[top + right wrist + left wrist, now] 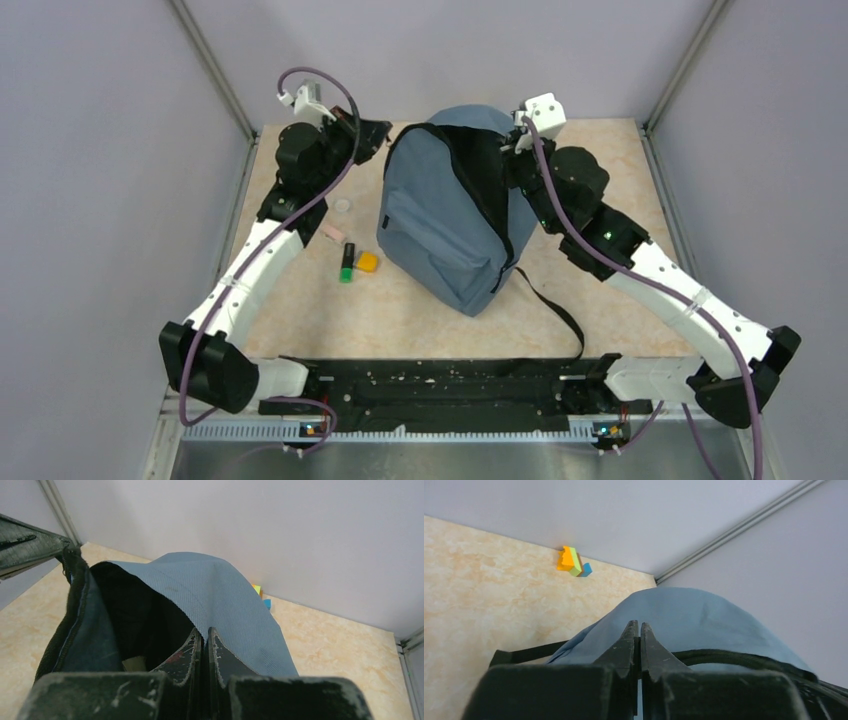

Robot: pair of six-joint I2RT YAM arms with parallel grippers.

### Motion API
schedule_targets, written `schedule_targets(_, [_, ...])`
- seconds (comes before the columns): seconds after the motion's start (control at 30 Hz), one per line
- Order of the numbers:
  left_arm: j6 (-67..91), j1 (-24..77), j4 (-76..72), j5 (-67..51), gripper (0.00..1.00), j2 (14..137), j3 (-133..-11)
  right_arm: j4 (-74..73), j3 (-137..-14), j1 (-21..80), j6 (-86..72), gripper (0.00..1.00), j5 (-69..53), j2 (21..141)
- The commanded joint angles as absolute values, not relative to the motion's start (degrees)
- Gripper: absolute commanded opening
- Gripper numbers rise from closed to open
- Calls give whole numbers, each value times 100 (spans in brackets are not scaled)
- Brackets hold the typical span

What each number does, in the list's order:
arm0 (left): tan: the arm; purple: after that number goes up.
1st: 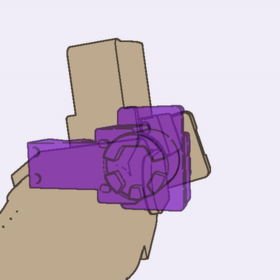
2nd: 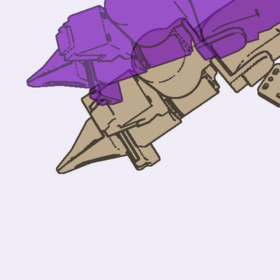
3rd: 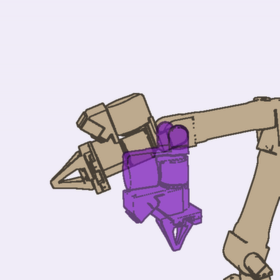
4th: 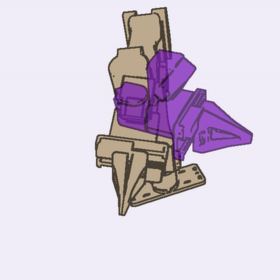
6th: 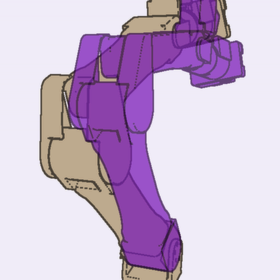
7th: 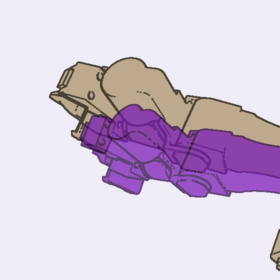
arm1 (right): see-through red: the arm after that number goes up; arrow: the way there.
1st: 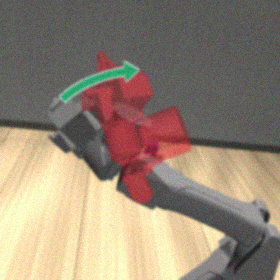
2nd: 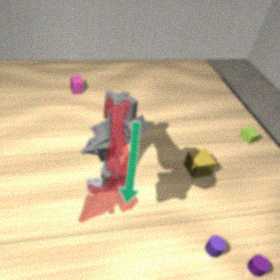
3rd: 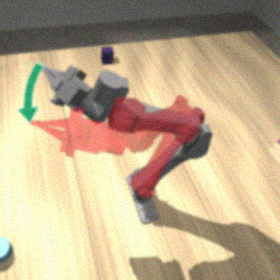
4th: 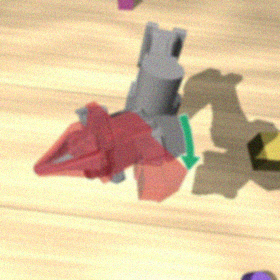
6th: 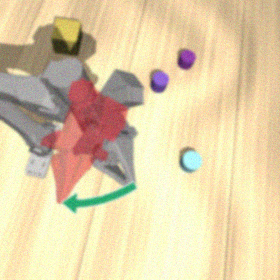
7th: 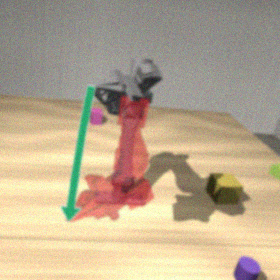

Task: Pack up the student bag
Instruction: Zip the student bag at the center of the board.

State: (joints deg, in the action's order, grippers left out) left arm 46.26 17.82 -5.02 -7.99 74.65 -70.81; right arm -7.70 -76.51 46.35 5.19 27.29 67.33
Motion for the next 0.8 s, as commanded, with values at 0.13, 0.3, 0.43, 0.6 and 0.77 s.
schedule_targets(0.13, [4559,2064,-1927,-838,0,7381,-8260,-751,-8025,4611,396,0,2568,6952])
schedule_targets(0.3, [4189,2405,-1673,-833,0,7522,-8786,-754,-8165,4662,394,0,2551,7119])
schedule_targets(0.43, [3848,2727,-1461,-891,0,7666,-9228,-745,-8291,4717,409,0,2540,7242])
schedule_targets(0.6, [3262,3176,-1326,-1062,0,7846,-9532,-733,-8459,4785,440,0,2527,7366])
schedule_targets(0.77, [2783,3324,-956,-870,0,7798,-9543,-826,-8593,4781,475,5,2522,7270])
